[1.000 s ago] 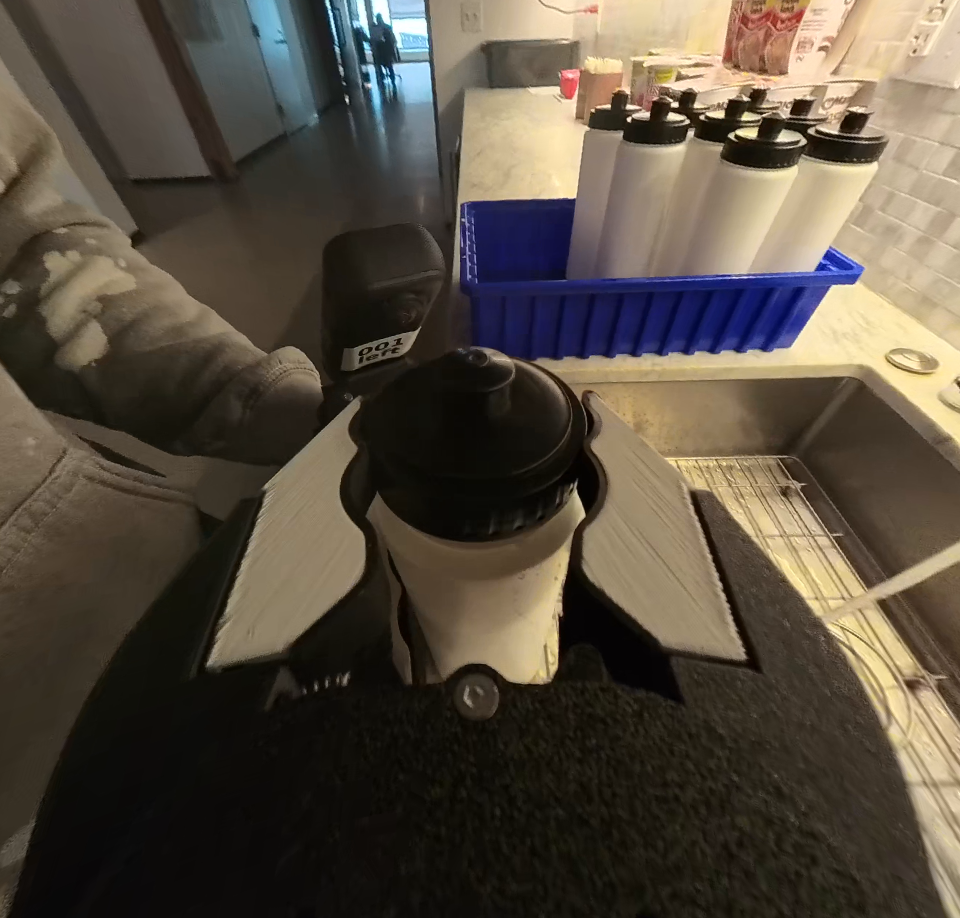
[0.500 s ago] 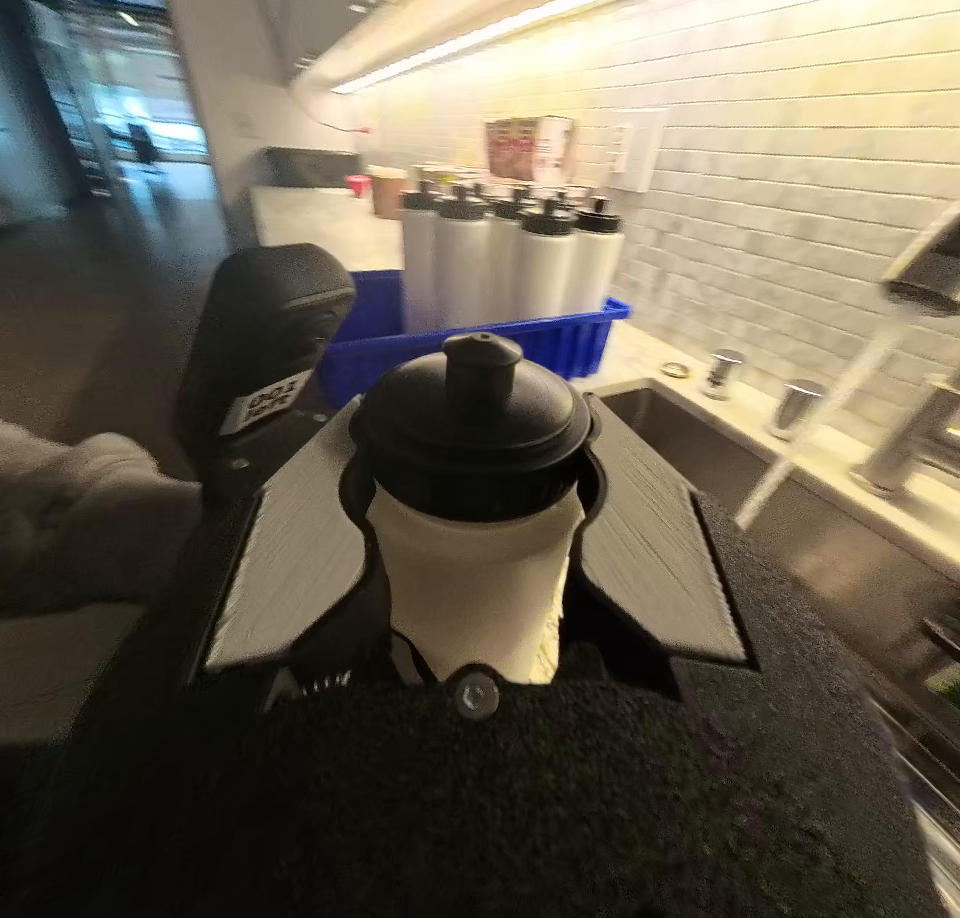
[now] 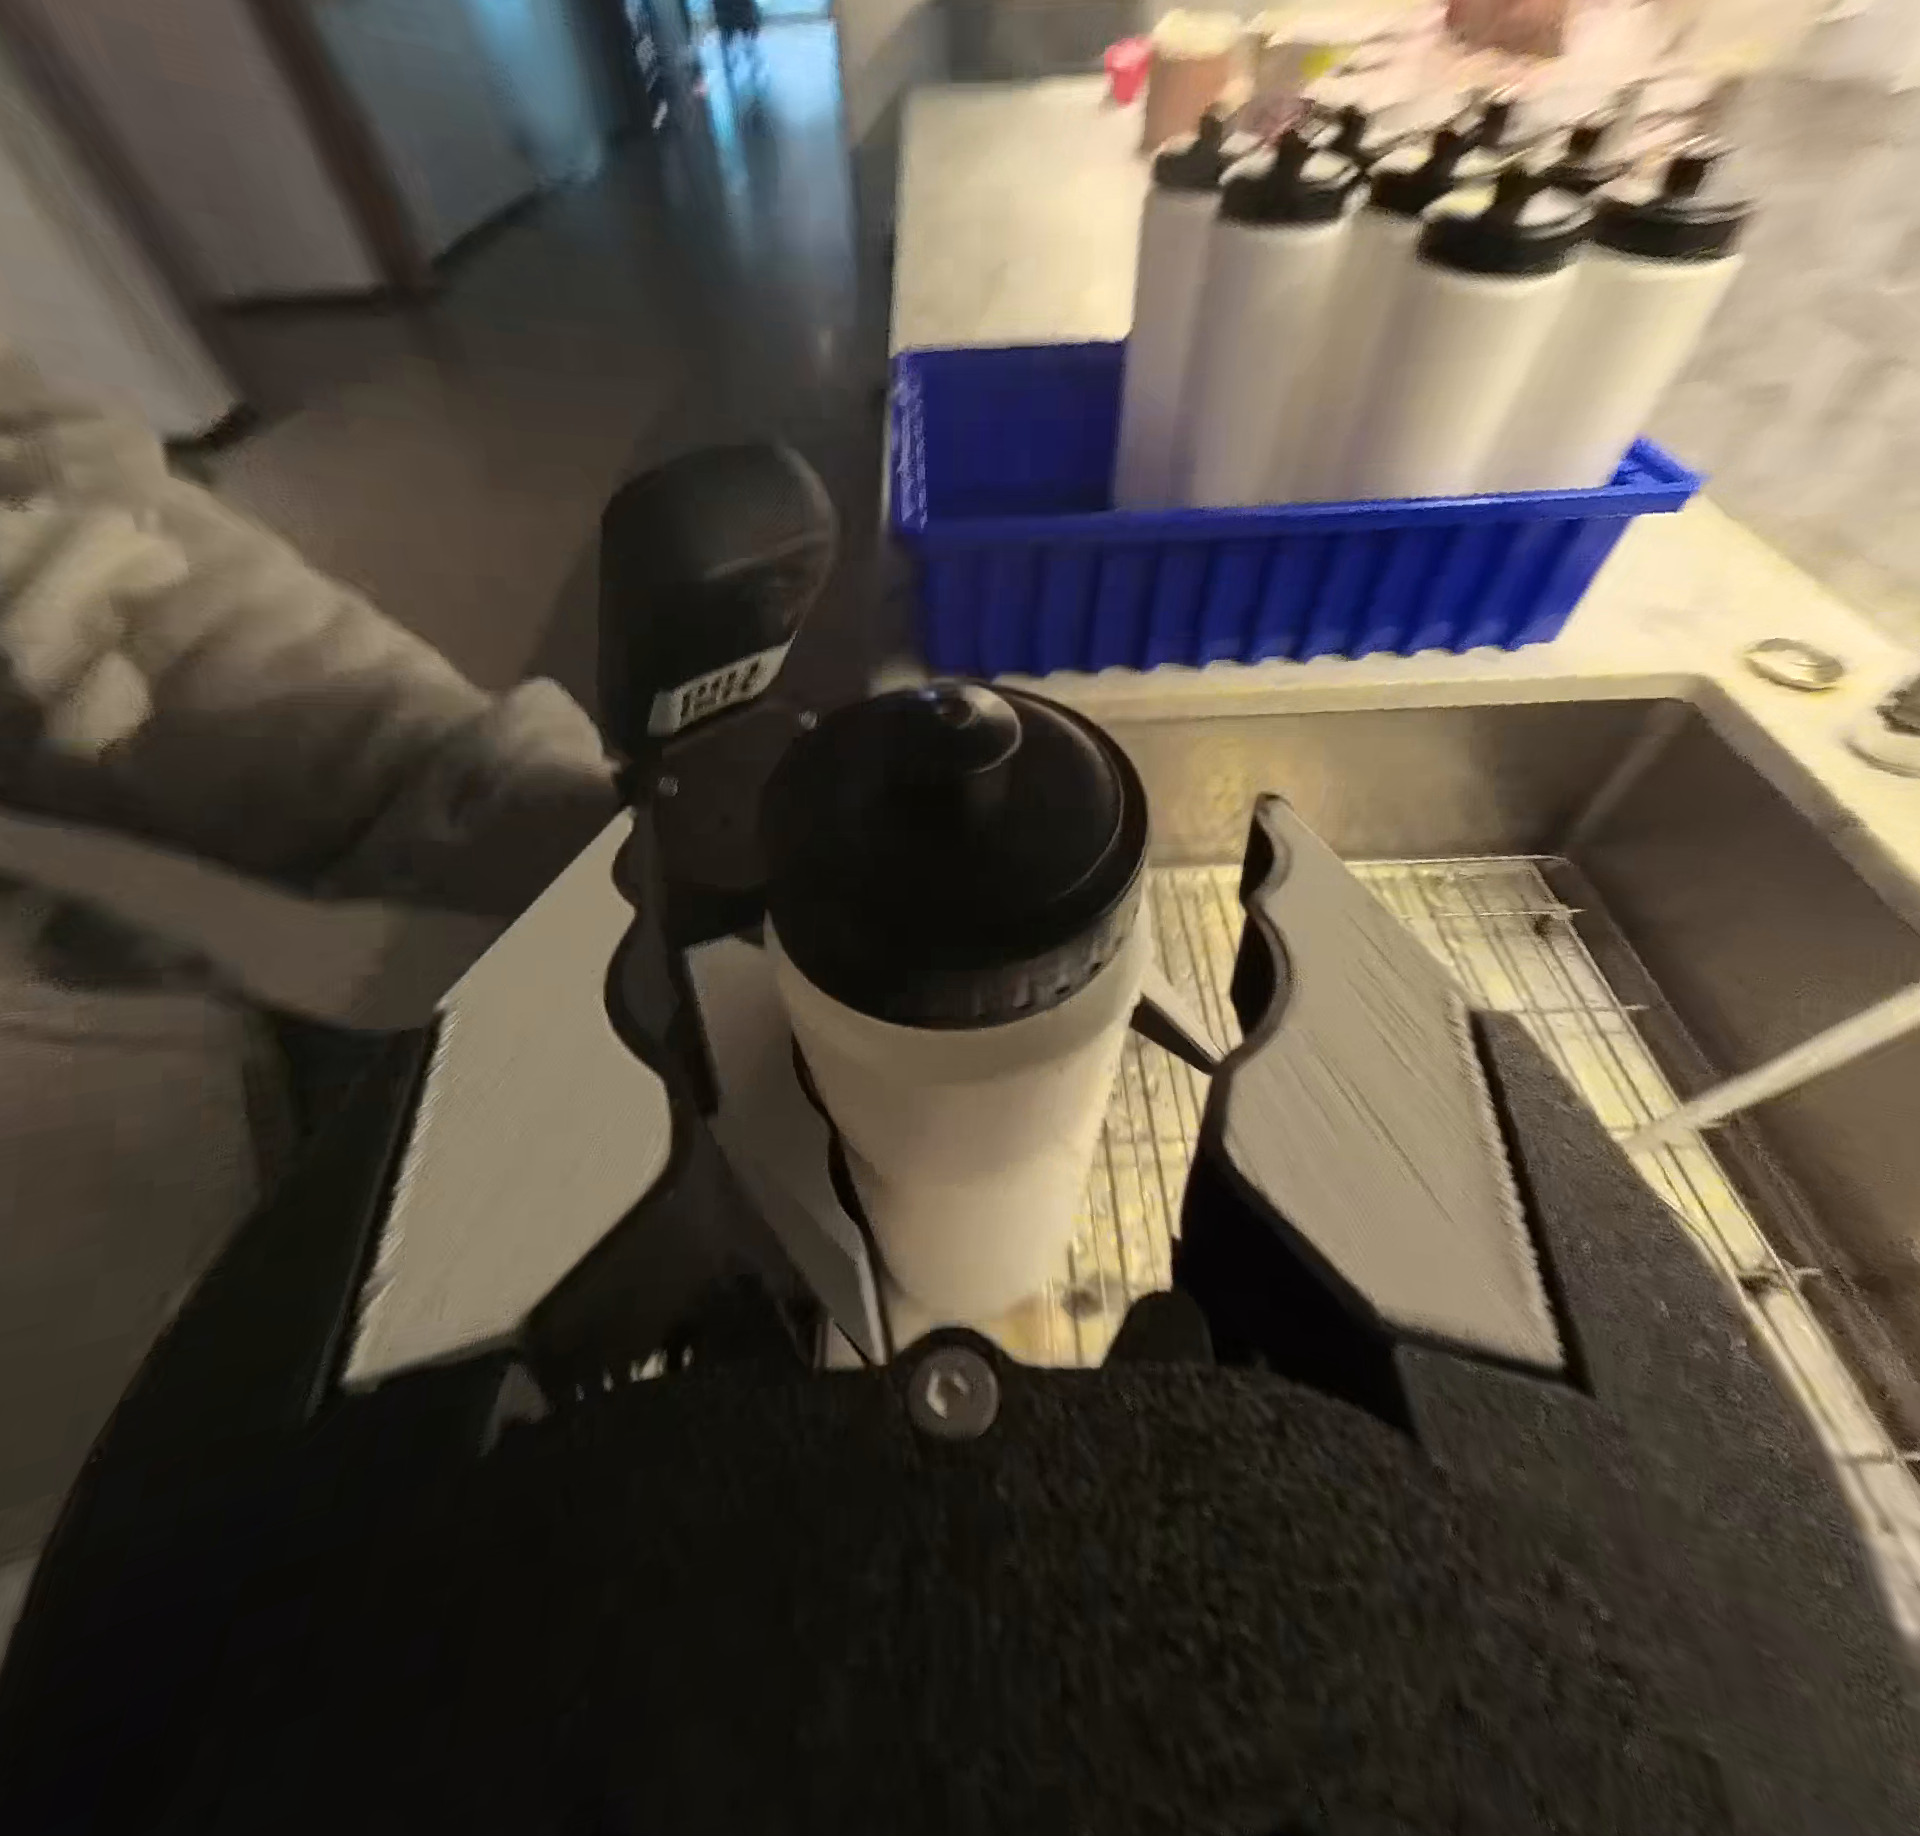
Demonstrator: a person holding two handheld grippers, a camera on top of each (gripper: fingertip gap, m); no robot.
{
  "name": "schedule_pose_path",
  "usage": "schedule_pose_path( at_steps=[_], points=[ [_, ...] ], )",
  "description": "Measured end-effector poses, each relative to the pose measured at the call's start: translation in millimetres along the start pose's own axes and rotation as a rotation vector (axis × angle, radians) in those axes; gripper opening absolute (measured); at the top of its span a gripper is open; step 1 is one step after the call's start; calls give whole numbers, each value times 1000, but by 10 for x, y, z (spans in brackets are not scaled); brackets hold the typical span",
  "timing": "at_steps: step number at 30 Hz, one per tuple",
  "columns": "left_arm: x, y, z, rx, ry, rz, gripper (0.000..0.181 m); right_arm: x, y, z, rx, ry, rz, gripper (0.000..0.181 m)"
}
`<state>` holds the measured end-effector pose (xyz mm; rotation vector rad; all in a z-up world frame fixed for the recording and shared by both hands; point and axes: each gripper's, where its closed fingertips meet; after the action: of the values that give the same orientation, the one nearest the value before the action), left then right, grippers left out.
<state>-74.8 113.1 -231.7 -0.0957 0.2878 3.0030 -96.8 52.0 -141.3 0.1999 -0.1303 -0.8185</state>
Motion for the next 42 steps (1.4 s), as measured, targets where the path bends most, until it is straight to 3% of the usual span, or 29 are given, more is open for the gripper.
schedule_pose_path(
  at_steps=[3, 6, 16, 18, 21, 27, 31, 34, 38, 42],
  points=[
    [-4, 4, -2, 2, 0, -7, 105, 68, -69, -121, 76, 35, 108, 91],
    [-17, 10, -7, 9, -2, -20, 104, 20, -94, -129, 34, 48, 31, 80],
    [-6, 12, -10, 9, 6, -7, 104, -36, 97, -116, -158, -25, -590, 73],
    [-9, 8, -9, 8, 3, -7, 105, -42, 94, -115, -156, -38, -644, 73],
    [-6, 10, -9, 8, 5, -10, 105, -46, 79, -105, -148, -46, -588, 73],
    [-25, 13, -7, -1, 0, -37, 105, 20, 1, 31, -42, -8, -194, 104],
    [-38, 19, -7, -4, -1, -59, 105, 102, -185, 28, 54, 12, 62, 97],
    [-43, 34, -10, -5, 1, -73, 105, 60, -268, 31, 34, 17, 72, 86],
    [-48, 24, -12, -2, -7, -76, 105, -41, -235, 88, -106, -30, -147, 85],
    [-41, 10, -1, -19, -7, -47, 105, -214, -151, 118, -197, -57, -585, 85]
  ],
)
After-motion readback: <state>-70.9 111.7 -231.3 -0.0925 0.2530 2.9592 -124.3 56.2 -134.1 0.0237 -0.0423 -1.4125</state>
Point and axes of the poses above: each gripper's, where its closed fingertips meet, y back along the fingers, z out of its top, x = y × z across the jaws, and after that the axes turned 4 degrees about -x, right-handed
